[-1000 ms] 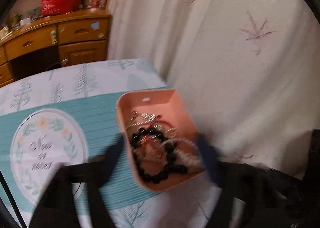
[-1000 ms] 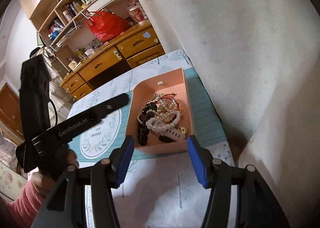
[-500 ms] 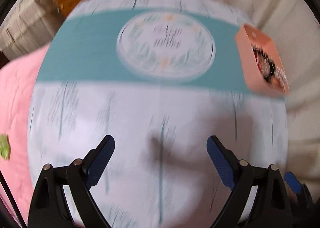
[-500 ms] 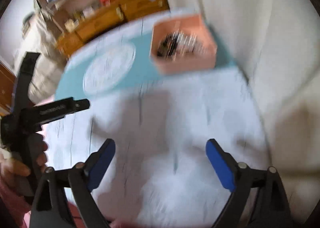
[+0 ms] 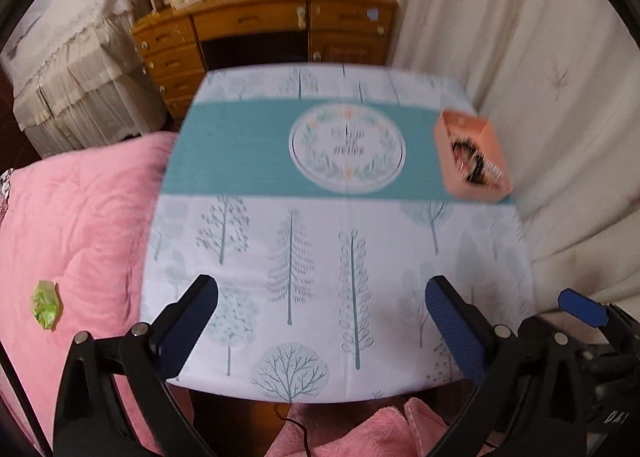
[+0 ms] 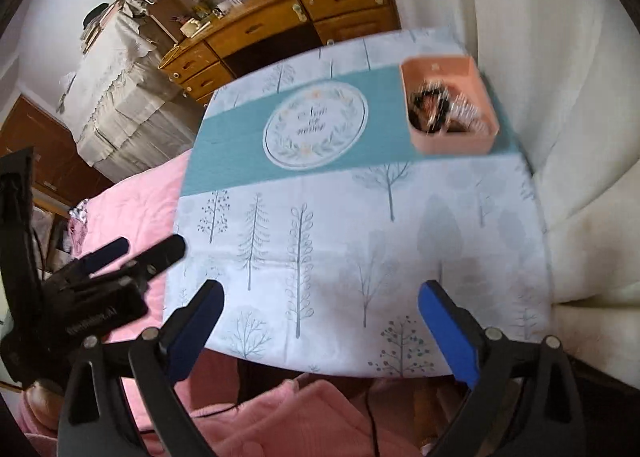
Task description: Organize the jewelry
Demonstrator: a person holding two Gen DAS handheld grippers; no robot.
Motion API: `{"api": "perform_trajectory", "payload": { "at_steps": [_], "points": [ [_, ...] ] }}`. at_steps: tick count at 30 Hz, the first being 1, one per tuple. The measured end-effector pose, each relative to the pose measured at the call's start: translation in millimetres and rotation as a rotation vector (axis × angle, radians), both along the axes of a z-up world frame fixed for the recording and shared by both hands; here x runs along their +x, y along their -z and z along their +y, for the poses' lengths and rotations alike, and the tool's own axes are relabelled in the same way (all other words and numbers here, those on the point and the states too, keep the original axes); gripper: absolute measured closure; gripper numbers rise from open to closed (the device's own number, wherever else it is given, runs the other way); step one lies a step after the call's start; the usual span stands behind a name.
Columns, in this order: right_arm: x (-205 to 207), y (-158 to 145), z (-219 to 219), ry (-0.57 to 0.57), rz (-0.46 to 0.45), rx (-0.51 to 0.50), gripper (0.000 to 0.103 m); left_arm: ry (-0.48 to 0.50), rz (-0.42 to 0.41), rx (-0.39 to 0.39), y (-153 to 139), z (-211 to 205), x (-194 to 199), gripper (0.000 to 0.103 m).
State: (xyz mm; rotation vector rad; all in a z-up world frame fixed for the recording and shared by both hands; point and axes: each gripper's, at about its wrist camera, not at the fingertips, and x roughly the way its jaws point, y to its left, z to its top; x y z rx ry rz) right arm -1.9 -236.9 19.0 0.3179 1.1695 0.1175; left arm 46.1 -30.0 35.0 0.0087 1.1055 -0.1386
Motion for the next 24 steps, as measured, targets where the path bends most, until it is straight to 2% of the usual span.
{"api": "perform_trajectory", "payload": {
  "at_steps": [4,7,13,15,24],
  "points": [
    [-11.7,-24.6,8.6,0.002,-0.088,-0.074,0.004,-0.018,-0.085,-0.016,-18.2,2.8,-9.5,0.0],
    [-21.2,-32.8,12.4,0.01,-0.122,-0.095,0.001,-0.023,-0.1,-0.032,-18.3,4.0,-20.7,0.0],
    [-44.8,-44.3,29.3,0.009,-0.197,-0.157,0.0,0.007,-0.135,-0.003,-17.8,-3.6,-38.4,0.0],
    [-48.2,-46.7,33.6,0.015,-0.207,-0.183,0.0,0.007,-0.145,0.002,-18.8,-2.1,-42.3,0.001],
    [-58.3,-45.2,35.6,0.04,-0.195,-0.175,0.0,0.02,-0.131,0.003,-14.6,0.0,-49.6,0.001]
  ]
}}
